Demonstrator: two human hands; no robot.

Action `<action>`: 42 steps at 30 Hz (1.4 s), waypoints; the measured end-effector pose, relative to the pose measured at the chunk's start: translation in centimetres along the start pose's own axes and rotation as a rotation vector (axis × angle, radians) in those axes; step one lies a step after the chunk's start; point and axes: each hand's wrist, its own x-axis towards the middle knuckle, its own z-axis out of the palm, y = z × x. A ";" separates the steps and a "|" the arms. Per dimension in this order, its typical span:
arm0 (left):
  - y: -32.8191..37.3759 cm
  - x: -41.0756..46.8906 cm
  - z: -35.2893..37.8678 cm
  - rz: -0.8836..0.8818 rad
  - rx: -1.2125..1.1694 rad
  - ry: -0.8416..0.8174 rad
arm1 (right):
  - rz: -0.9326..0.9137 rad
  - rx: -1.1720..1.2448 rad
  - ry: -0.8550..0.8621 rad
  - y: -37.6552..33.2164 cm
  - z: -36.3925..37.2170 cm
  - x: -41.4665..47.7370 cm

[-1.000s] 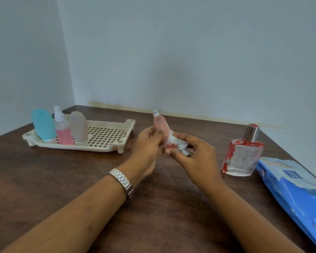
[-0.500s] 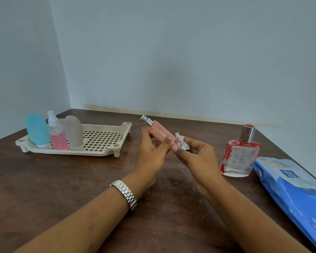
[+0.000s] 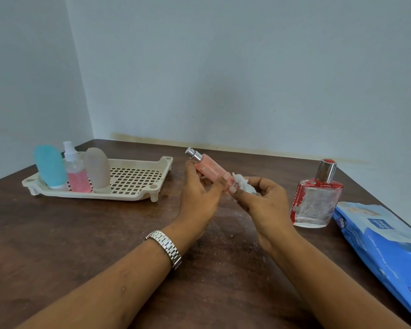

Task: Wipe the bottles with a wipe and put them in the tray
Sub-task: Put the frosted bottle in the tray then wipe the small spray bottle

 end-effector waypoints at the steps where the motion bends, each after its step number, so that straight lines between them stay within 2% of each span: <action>1: -0.1 0.0 0.0 0.001 0.002 -0.003 | -0.013 -0.017 0.004 0.0 0.0 0.0; 9: 0.1 0.3 -0.4 -0.016 0.022 -0.018 | -0.189 -0.170 0.030 -0.3 -0.2 0.3; 12: 0.3 0.1 -0.3 -0.019 0.068 -0.051 | -0.225 -0.196 -0.043 -0.5 -0.3 0.3; 18: 0.5 -0.2 -0.2 0.018 0.121 -0.189 | -0.255 -0.207 -0.162 -0.4 -0.1 0.1; 23: 0.7 -0.6 0.0 0.071 0.265 -0.326 | -0.276 -0.121 -0.114 -0.8 -0.4 0.4; 28: 0.7 -0.8 -0.1 0.126 0.324 -0.408 | -0.283 -0.143 -0.112 -1.0 -0.8 0.4; 31: 0.7 -0.8 -0.3 0.230 0.474 -0.369 | -0.304 -0.207 -0.106 -0.9 -0.6 0.4; 35: 0.6 -0.6 -0.7 0.397 0.723 -0.239 | -0.313 -0.253 -0.060 -0.9 -0.7 0.3; 42: 1.1 -0.6 -0.8 0.437 0.845 -0.197 | -0.334 -0.411 0.149 -0.9 -0.8 0.4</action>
